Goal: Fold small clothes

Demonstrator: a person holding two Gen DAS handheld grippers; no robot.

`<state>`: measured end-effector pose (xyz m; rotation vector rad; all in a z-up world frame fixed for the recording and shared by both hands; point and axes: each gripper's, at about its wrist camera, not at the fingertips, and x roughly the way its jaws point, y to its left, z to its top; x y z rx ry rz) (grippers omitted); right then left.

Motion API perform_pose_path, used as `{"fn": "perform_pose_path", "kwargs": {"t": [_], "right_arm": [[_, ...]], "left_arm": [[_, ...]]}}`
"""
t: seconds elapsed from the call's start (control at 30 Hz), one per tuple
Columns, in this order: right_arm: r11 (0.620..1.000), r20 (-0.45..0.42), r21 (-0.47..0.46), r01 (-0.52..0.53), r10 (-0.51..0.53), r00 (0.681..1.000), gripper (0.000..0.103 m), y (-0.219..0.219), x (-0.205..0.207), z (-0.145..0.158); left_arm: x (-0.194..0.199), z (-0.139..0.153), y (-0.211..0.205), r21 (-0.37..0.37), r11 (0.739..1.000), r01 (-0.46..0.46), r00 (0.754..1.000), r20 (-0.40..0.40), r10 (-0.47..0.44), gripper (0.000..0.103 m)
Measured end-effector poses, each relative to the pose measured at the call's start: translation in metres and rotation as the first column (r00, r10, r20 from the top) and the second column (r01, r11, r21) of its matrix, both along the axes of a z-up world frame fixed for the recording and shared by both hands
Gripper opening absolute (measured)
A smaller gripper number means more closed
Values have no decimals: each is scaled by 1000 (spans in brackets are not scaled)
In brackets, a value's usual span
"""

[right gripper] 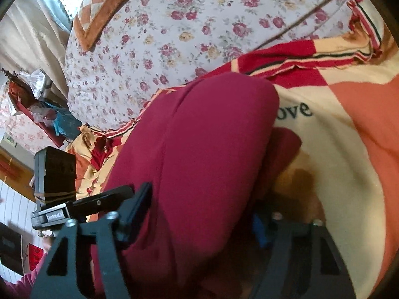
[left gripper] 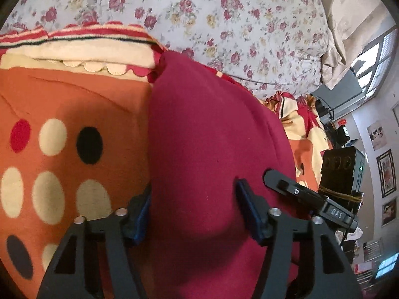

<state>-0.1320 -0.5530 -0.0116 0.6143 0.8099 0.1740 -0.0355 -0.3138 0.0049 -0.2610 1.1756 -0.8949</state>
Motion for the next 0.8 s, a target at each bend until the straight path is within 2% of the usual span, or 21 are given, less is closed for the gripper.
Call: {"fn": "perform_pose_path", "kwargs": {"t": [0.03, 0.1, 0.2, 0.33, 0.43, 0.5, 0.57, 0.6, 0.67, 0.77, 0.8], "right_arm": [[1000, 4, 0, 0, 0, 1000, 57, 0, -1, 3], [1000, 19, 18, -10, 10, 1000, 53, 2, -6, 12], [997, 42, 43, -56, 54, 998, 52, 14, -14, 31], [988, 48, 42, -146, 144, 988, 52, 47, -31, 51], [979, 15, 26, -201, 201, 979, 58, 76, -42, 43], [975, -56, 2, -221, 221, 974, 61, 94, -44, 22], [975, -128, -41, -219, 212, 969, 64, 102, -44, 5], [975, -117, -43, -217, 211, 971, 64, 102, -50, 4], [978, -109, -61, -199, 192, 975, 64, 99, -63, 11], [969, -87, -170, -180, 167, 982, 64, 100, -85, 36], [956, -68, -231, -179, 168, 983, 64, 105, -96, 49]], "left_arm": [[-6, 7, 1, 9, 1000, 5, 1000, 17, -5, 33], [-14, 20, 6, 13, 1000, 16, 999, 37, -16, 31], [-37, 45, 28, 18, 1000, 13, 998, 68, -14, 31], [-67, 60, 67, 67, 997, -45, 997, 67, 41, 31], [-85, 49, 89, 131, 987, -97, 994, 56, 91, 31], [-90, 34, 97, 172, 977, -123, 992, 45, 117, 31], [-92, 22, 106, 159, 977, -145, 989, 26, 142, 32], [-95, 24, 109, 141, 977, -158, 987, 35, 154, 33], [-100, 32, 113, 141, 974, -176, 983, 77, 167, 33], [-109, 50, 114, 178, 957, -228, 959, 208, 190, 33], [-112, 54, 114, 192, 950, -245, 949, 247, 195, 33]]}}
